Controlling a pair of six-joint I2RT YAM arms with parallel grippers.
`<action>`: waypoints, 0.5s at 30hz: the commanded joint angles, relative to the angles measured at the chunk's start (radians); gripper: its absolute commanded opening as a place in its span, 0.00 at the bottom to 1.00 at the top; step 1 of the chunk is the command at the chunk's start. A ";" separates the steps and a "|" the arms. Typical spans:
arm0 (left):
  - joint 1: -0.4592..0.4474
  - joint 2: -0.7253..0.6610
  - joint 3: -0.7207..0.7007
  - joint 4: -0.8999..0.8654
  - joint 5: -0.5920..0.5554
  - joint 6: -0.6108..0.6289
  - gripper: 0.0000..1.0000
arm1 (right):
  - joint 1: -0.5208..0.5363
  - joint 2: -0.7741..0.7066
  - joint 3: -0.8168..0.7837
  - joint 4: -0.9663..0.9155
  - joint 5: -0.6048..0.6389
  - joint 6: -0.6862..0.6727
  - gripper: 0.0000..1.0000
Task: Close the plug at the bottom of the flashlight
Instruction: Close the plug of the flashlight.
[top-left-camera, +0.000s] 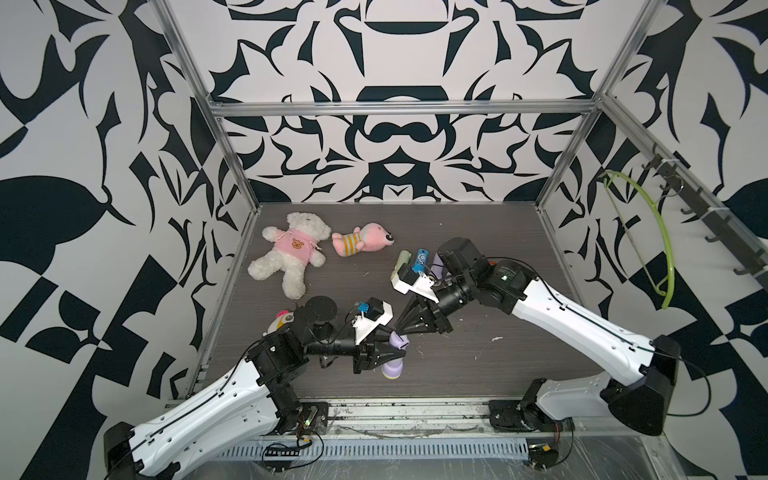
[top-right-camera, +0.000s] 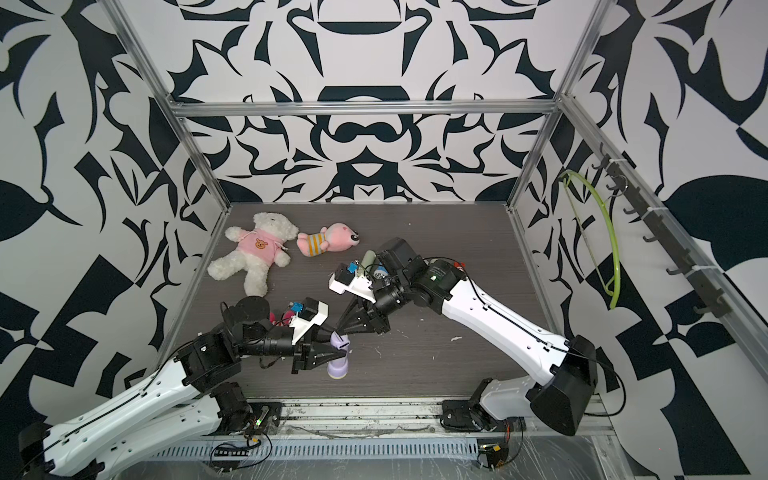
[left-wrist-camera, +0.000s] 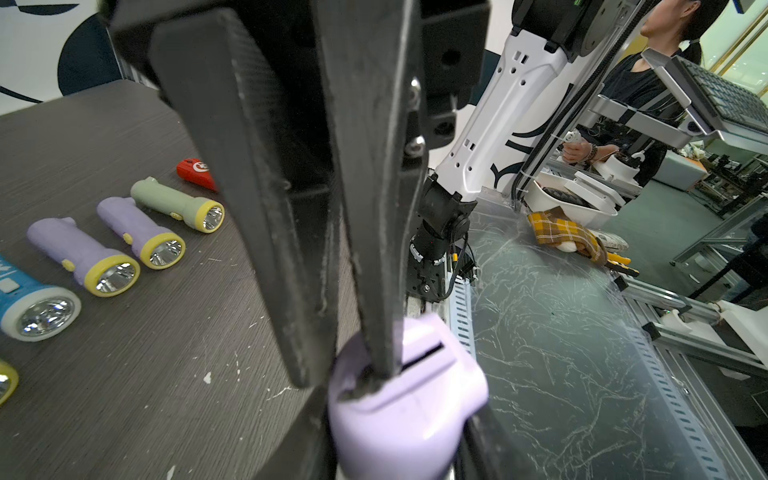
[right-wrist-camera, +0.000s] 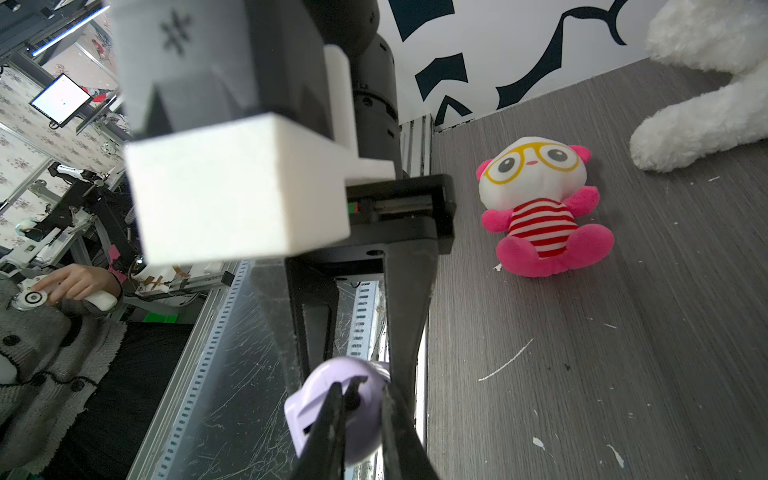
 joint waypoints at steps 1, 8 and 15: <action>0.005 -0.009 0.051 0.082 0.029 0.004 0.08 | 0.001 0.015 0.016 -0.004 0.016 0.001 0.17; 0.005 -0.013 0.050 0.076 0.034 0.005 0.09 | -0.013 0.025 0.018 0.011 0.027 0.000 0.06; 0.006 -0.014 0.048 0.078 0.037 0.002 0.09 | -0.086 0.013 0.045 0.061 0.078 0.059 0.02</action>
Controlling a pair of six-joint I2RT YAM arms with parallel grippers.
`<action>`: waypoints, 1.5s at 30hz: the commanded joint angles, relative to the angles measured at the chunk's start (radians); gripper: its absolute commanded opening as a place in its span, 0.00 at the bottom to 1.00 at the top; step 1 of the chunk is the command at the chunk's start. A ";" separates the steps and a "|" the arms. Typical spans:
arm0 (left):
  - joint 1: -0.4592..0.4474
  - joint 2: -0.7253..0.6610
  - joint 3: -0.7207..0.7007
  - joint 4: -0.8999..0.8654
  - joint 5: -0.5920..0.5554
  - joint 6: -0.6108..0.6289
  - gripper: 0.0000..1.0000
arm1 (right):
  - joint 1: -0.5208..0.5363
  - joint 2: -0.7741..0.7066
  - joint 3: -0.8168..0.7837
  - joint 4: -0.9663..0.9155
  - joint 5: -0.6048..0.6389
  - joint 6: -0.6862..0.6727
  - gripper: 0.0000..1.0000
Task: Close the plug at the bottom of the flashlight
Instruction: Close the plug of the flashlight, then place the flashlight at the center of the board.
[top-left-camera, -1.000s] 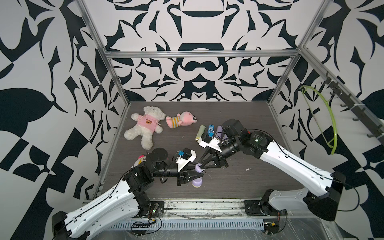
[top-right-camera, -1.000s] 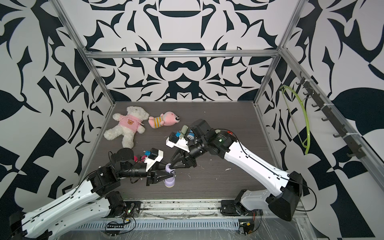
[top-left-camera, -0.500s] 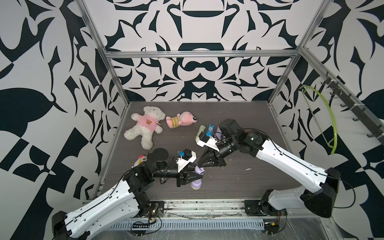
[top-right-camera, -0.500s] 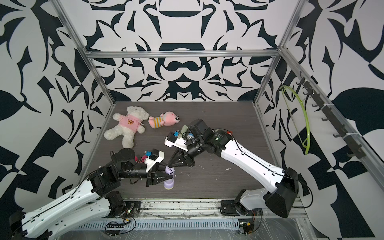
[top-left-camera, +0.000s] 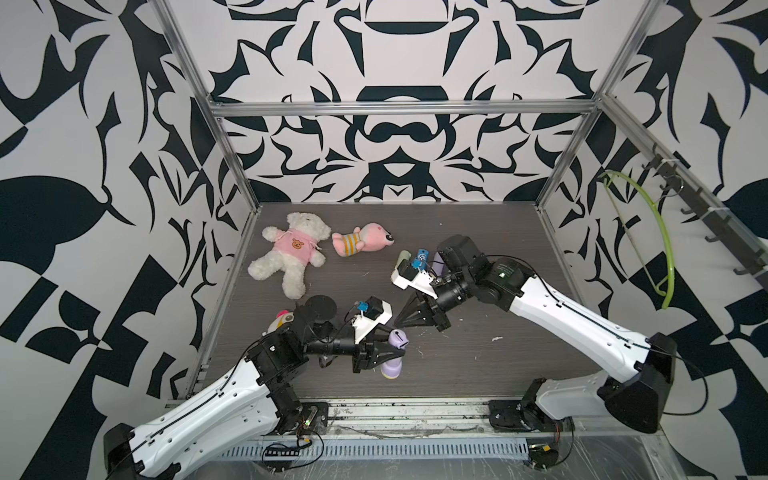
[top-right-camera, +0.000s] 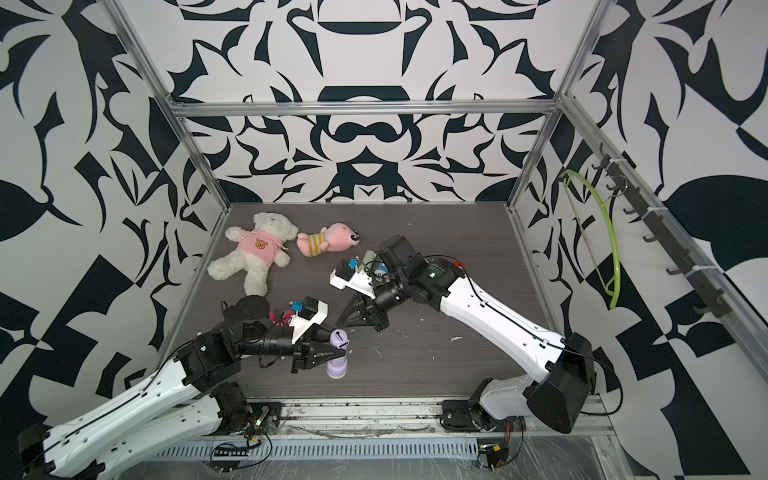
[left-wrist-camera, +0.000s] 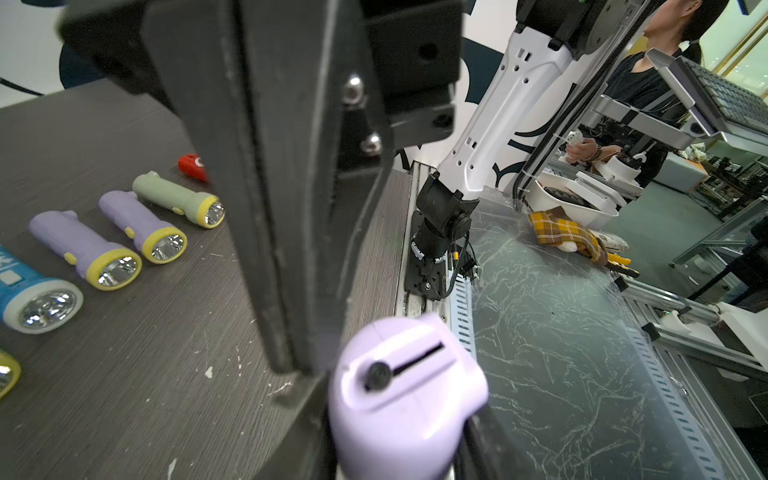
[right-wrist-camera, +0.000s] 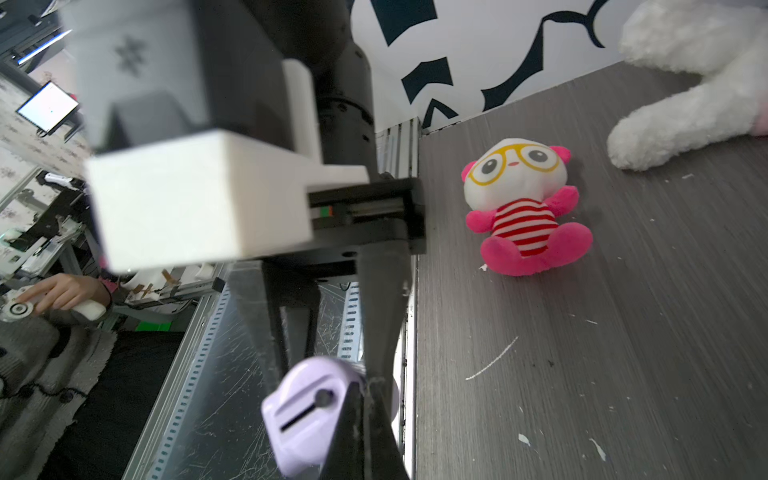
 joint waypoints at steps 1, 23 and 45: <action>0.001 -0.010 0.044 0.077 0.026 0.000 0.09 | -0.042 -0.011 0.044 0.064 0.098 0.067 0.02; 0.066 0.784 0.613 0.047 -0.152 -0.234 0.08 | -0.054 -0.416 -0.150 -0.201 1.498 0.587 0.06; 0.075 1.043 0.729 0.350 -0.015 -0.560 0.08 | -0.052 -0.594 -0.366 -0.019 1.079 0.617 0.55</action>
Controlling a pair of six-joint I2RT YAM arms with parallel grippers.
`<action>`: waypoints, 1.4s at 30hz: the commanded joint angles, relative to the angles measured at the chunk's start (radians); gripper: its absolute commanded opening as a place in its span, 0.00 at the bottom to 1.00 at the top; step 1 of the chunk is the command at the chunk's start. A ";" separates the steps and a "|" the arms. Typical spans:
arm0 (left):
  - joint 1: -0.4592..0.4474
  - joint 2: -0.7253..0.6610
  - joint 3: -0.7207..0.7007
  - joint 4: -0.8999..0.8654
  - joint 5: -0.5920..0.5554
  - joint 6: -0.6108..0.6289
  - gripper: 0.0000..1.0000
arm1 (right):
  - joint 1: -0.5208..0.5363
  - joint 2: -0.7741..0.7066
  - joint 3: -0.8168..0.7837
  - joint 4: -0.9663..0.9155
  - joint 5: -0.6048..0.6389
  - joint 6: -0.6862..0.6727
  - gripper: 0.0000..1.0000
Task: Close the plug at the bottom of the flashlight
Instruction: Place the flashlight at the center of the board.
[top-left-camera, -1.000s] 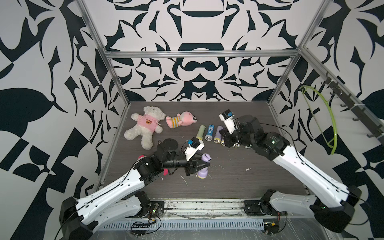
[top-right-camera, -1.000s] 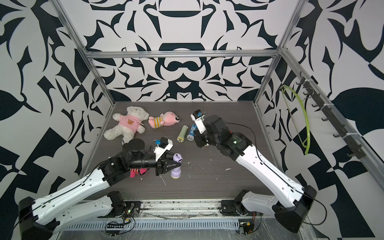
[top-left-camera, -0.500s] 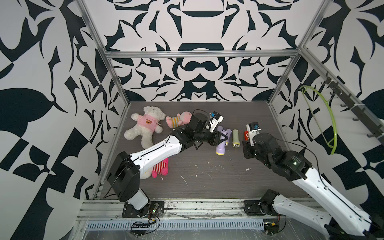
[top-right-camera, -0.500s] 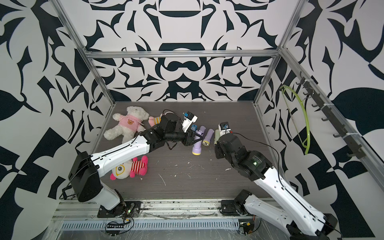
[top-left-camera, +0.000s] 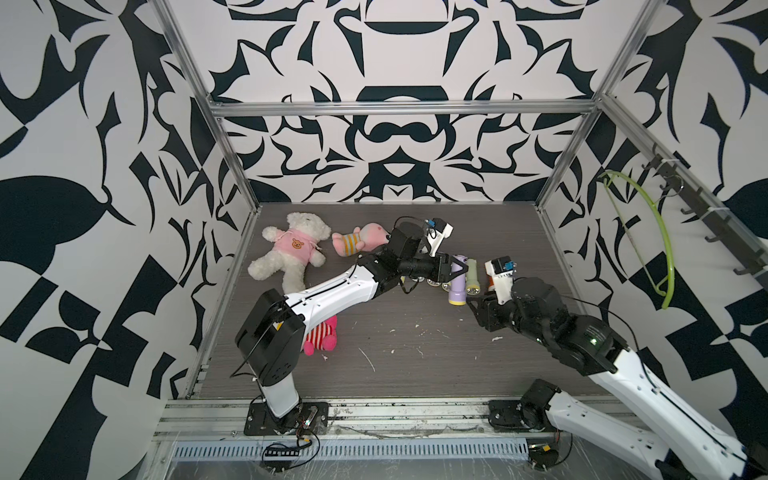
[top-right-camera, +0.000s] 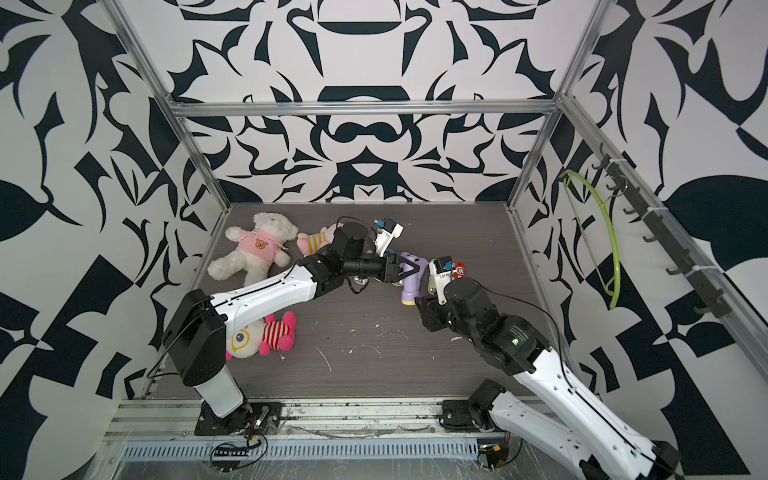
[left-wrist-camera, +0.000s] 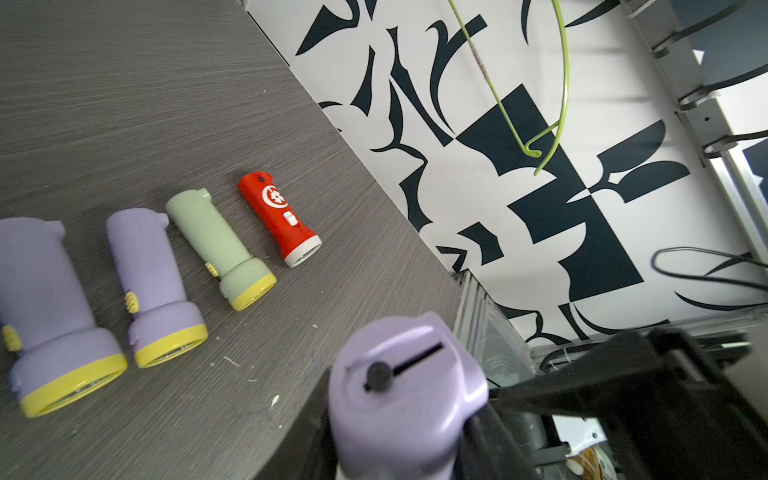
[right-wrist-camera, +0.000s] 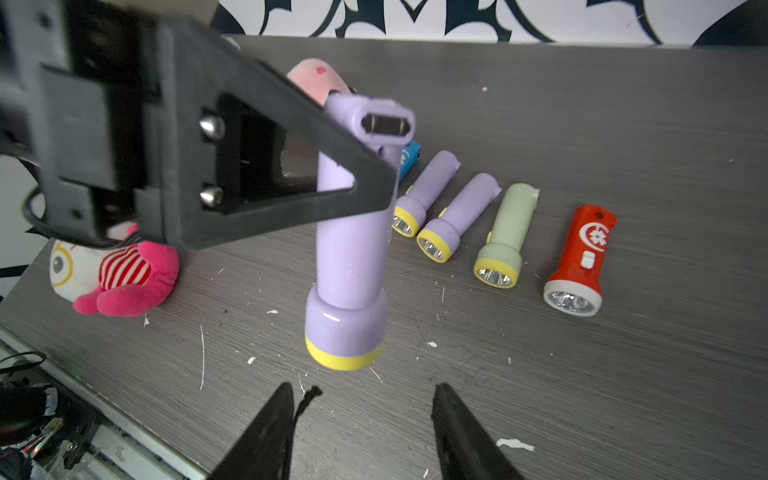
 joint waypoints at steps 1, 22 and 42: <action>0.004 0.021 0.022 0.104 0.058 -0.059 0.08 | 0.005 -0.009 0.008 0.072 -0.021 0.026 0.56; 0.004 -0.003 -0.014 0.176 0.099 -0.100 0.09 | 0.005 0.124 0.026 0.145 0.046 0.023 0.52; 0.023 -0.008 -0.089 0.351 0.136 -0.144 0.99 | 0.004 0.160 0.133 -0.043 0.060 -0.026 0.00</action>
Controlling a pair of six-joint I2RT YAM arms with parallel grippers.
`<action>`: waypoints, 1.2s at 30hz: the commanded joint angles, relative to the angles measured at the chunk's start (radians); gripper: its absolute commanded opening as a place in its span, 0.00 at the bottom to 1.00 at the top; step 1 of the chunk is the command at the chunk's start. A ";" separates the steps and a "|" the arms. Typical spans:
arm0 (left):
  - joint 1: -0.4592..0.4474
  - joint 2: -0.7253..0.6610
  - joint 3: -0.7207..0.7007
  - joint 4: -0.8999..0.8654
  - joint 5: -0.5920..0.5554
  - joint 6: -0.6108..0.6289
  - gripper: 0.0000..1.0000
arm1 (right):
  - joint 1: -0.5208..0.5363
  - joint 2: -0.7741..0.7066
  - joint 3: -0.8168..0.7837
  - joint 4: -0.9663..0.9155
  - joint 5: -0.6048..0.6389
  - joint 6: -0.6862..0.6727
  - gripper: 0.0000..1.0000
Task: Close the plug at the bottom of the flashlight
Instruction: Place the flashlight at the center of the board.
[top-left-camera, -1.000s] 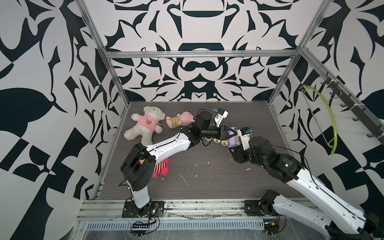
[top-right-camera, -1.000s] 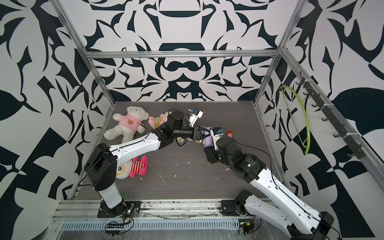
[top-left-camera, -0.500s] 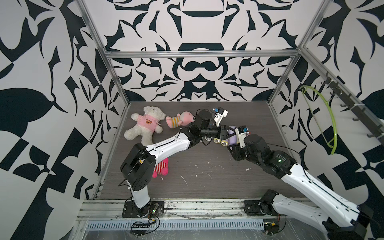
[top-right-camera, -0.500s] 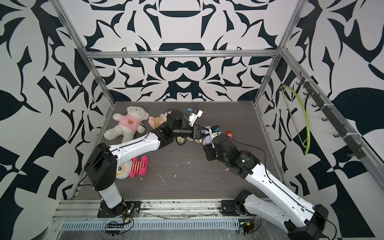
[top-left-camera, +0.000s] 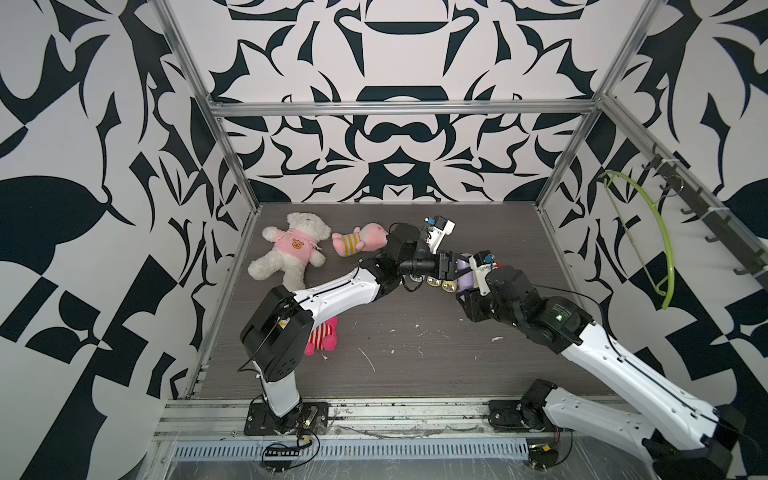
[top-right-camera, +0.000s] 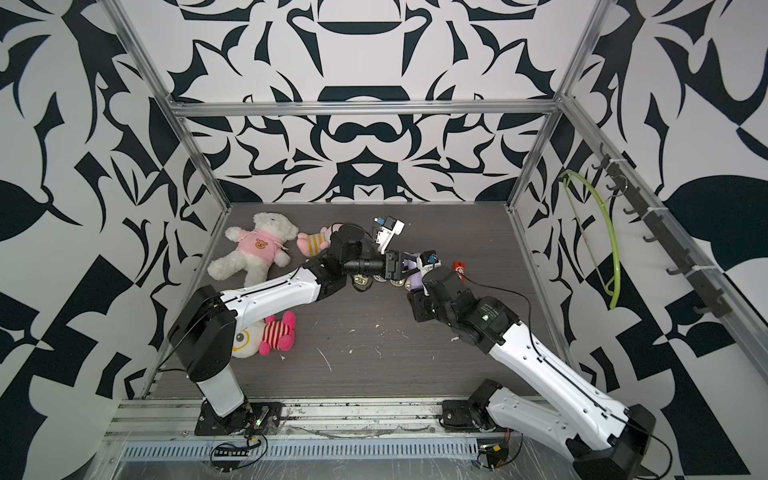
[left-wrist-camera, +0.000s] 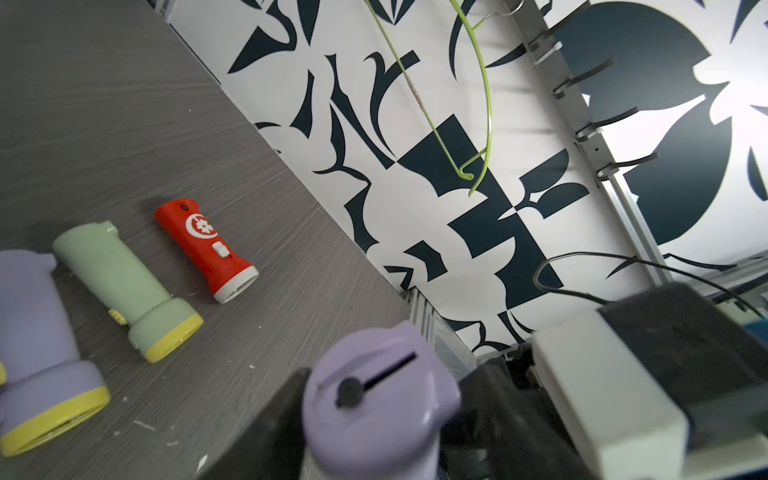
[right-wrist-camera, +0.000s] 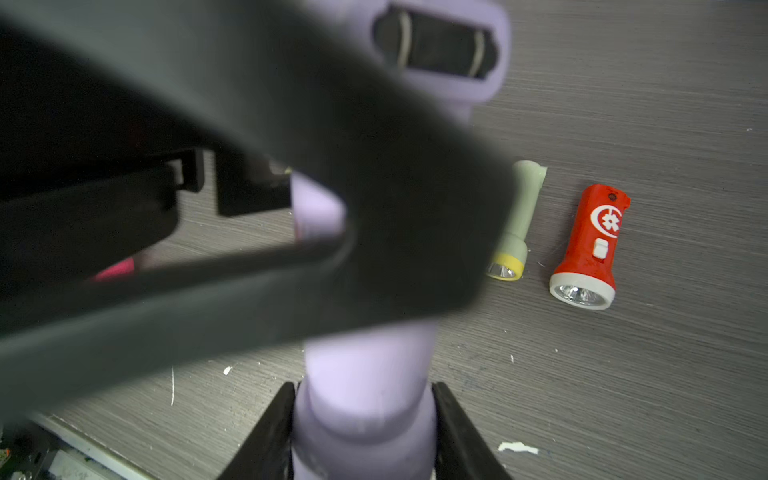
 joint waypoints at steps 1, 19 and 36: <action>0.018 -0.038 -0.042 0.100 0.034 -0.019 0.99 | 0.001 -0.013 0.079 -0.061 0.013 -0.052 0.00; 0.091 -0.384 -0.371 -0.023 -0.175 0.167 0.99 | -0.508 0.190 0.146 -0.182 -0.015 -0.148 0.00; 0.094 -0.388 -0.458 0.043 -0.108 0.098 0.99 | -0.793 0.627 0.201 0.143 -0.044 -0.307 0.00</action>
